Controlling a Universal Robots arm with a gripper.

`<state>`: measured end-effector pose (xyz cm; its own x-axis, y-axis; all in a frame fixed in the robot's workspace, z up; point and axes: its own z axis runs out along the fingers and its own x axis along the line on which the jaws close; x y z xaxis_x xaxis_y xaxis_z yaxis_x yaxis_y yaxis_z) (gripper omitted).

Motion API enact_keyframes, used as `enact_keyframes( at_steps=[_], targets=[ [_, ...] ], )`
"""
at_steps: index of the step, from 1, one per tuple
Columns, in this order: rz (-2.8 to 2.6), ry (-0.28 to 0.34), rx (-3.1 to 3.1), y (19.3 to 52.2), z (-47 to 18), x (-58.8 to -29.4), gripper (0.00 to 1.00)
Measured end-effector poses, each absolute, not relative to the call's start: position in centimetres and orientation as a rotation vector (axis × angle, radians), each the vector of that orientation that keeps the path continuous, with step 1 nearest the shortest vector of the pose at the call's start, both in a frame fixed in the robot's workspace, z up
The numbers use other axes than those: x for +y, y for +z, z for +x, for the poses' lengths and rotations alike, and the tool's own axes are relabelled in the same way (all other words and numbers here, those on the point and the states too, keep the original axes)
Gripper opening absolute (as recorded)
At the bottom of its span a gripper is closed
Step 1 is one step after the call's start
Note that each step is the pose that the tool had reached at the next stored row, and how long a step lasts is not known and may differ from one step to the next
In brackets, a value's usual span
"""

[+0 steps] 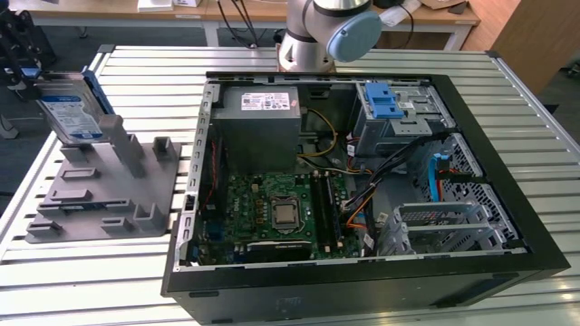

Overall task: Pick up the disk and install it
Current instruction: 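Pick up the disk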

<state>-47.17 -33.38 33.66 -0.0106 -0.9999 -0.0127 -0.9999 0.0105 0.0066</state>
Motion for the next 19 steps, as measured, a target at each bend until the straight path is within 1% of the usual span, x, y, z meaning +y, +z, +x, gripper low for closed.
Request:
enact_keyframes(
  at_steps=[19],
  targets=[
    [-2.207, 0.021, 2.230, 35.8, -47.2, -33.4, 0.36]
  ],
)
